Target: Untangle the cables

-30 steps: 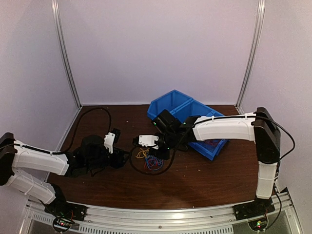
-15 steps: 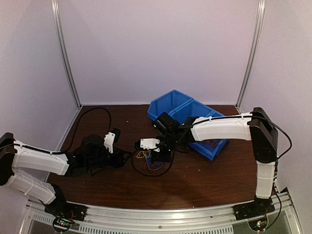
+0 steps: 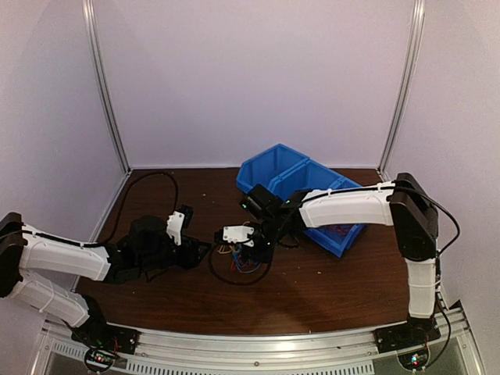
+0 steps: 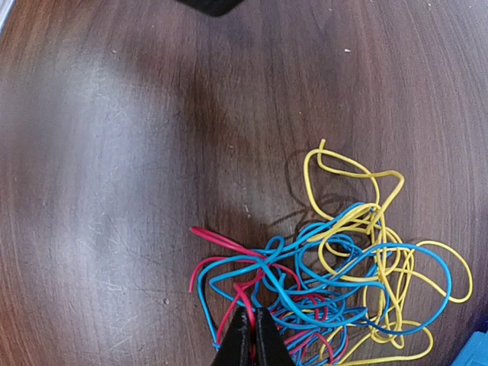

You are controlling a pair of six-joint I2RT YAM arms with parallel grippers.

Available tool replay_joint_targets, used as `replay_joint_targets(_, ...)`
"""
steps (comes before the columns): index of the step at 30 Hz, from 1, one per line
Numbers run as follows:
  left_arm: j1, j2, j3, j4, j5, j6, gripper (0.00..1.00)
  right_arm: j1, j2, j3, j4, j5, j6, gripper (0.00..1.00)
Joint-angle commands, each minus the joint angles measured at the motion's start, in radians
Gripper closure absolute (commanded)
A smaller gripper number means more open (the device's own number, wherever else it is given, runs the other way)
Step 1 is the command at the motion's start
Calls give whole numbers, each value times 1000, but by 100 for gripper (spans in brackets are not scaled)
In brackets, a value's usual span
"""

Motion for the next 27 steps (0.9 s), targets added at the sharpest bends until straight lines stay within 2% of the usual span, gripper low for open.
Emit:
replay_joint_targets(1,-3,-17,-5,57,0,12,49,-5,-9,41,-5,19,15,98)
replay_joint_targets(7,-3,14,2,97,32,31,49,-4,-74,73,-48,-11,29,100)
replay_joint_targets(11,-3,31,-4,178,102,61,49,-4,-115,108,-90,-33,42,100)
replay_joint_targets(18,-21,25,-65,433,262,140,45,-5,-196,166,-131,-36,57,100)
replay_joint_targets(22,-67,23,-96,604,275,197,44,-8,-231,189,-133,-54,75,100)
replay_joint_targets(27,-82,116,-30,738,269,220,44,-9,-242,214,-147,-126,95,100)
